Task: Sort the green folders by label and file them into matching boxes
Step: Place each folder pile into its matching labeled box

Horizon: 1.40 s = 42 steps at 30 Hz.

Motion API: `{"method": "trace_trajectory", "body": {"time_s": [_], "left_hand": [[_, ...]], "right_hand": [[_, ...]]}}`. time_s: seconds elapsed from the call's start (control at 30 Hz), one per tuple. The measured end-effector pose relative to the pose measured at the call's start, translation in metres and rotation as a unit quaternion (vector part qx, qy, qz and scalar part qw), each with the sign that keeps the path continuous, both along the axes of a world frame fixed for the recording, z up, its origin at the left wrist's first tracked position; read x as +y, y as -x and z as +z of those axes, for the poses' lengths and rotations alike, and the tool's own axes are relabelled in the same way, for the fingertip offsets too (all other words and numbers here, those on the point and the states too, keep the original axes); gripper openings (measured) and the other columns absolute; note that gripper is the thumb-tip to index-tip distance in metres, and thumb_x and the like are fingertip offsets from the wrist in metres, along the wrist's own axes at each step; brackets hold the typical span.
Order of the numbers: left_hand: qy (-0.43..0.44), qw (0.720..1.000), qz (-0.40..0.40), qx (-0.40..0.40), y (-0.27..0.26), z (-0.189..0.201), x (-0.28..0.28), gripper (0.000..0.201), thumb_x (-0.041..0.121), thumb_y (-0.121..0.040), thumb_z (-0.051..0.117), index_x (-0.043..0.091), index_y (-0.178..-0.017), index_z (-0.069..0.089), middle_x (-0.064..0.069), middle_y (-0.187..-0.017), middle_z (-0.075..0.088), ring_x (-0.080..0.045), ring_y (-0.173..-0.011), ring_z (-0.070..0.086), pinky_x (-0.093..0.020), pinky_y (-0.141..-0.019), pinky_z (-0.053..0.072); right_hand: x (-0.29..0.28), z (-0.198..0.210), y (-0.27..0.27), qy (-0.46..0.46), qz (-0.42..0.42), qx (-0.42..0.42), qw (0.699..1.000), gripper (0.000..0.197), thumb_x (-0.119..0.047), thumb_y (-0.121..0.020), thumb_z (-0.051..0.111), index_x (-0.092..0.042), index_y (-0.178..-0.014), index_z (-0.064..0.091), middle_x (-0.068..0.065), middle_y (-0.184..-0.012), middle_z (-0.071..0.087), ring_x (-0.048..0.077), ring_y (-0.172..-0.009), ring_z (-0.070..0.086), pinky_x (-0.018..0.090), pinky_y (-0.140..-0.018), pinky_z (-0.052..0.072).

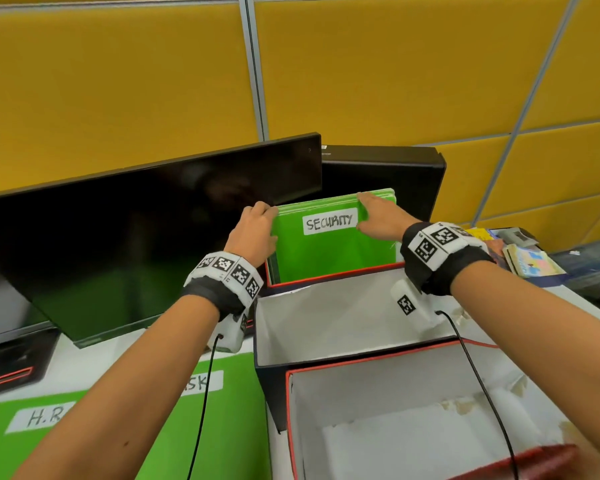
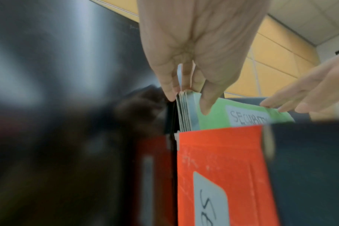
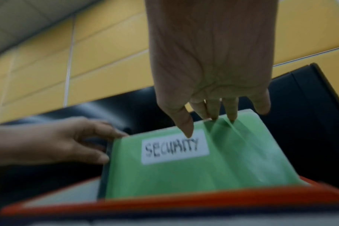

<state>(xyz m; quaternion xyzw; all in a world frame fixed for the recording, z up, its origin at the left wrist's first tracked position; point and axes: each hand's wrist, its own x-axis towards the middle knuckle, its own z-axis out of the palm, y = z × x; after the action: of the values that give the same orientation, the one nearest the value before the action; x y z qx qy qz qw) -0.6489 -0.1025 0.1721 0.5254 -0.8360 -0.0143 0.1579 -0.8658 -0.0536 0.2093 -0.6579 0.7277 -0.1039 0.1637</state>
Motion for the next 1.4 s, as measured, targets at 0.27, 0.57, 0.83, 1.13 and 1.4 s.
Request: {"method": "trace_trajectory", "body": {"time_s": [0.27, 0.57, 0.83, 1.13, 1.4], "left_hand": [[-0.023, 0.998, 0.009, 0.054, -0.035, -0.003, 0.016, 0.057, 0.022, -0.091, 0.055, 0.009, -0.142, 0.034, -0.011, -0.140, 0.036, -0.027, -0.129, 0.039, -0.043, -0.108, 0.036], [-0.065, 0.987, 0.106, 0.100, -0.129, -0.017, 0.044, 0.051, 0.026, -0.094, 0.049, 0.009, -0.141, 0.036, -0.012, -0.141, 0.035, -0.028, -0.129, 0.039, -0.037, -0.106, 0.034], [-0.193, 0.956, 0.185, 0.117, -0.224, -0.085, 0.071, 0.045, 0.025, -0.093, 0.053, 0.002, -0.131, 0.048, -0.020, -0.133, 0.047, -0.033, -0.122, 0.048, -0.035, -0.102, 0.037], [-0.424, 0.849, 0.303, 0.089, -0.271, -0.170, 0.114, 0.055, 0.034, -0.095, 0.047, -0.005, -0.134, 0.042, -0.021, -0.140, 0.044, -0.033, -0.126, 0.046, -0.033, -0.100, 0.039], [-0.490, 0.777, 0.347, 0.186, -0.267, -0.200, 0.117, 0.080, 0.046, -0.082, 0.062, 0.000, -0.140, 0.033, -0.021, -0.141, 0.041, -0.034, -0.126, 0.044, -0.037, -0.102, 0.040]], "right_hand": [[0.030, 0.051, -0.070, 0.089, 0.062, -0.182, 0.977, 0.056, -0.021, -0.095, 0.049, -0.017, -0.146, 0.027, 0.003, -0.154, 0.025, 0.018, -0.136, 0.035, 0.023, -0.095, 0.033], [0.041, 0.064, -0.204, 0.065, 0.106, -0.296, 0.947, 0.045, -0.019, -0.094, 0.047, -0.006, -0.136, 0.040, 0.009, -0.140, 0.044, 0.024, -0.124, 0.047, 0.031, -0.091, 0.042], [0.042, 0.014, -0.310, 0.017, 0.111, -0.239, 0.965, 0.042, -0.019, -0.095, 0.043, -0.003, -0.135, 0.038, 0.011, -0.133, 0.044, 0.024, -0.116, 0.046, 0.026, -0.084, 0.036], [0.066, -0.151, -0.316, -0.148, -0.033, -0.129, 0.980, 0.012, -0.015, -0.089, 0.047, -0.004, -0.089, 0.053, 0.023, -0.117, 0.057, 0.034, -0.115, 0.053, 0.030, -0.084, 0.042], [0.127, -0.231, -0.277, -0.243, -0.213, -0.075, 0.943, 0.065, -0.022, -0.087, 0.052, -0.003, -0.141, 0.023, 0.023, -0.146, 0.026, 0.039, -0.135, 0.030, 0.041, -0.108, 0.034]]}}
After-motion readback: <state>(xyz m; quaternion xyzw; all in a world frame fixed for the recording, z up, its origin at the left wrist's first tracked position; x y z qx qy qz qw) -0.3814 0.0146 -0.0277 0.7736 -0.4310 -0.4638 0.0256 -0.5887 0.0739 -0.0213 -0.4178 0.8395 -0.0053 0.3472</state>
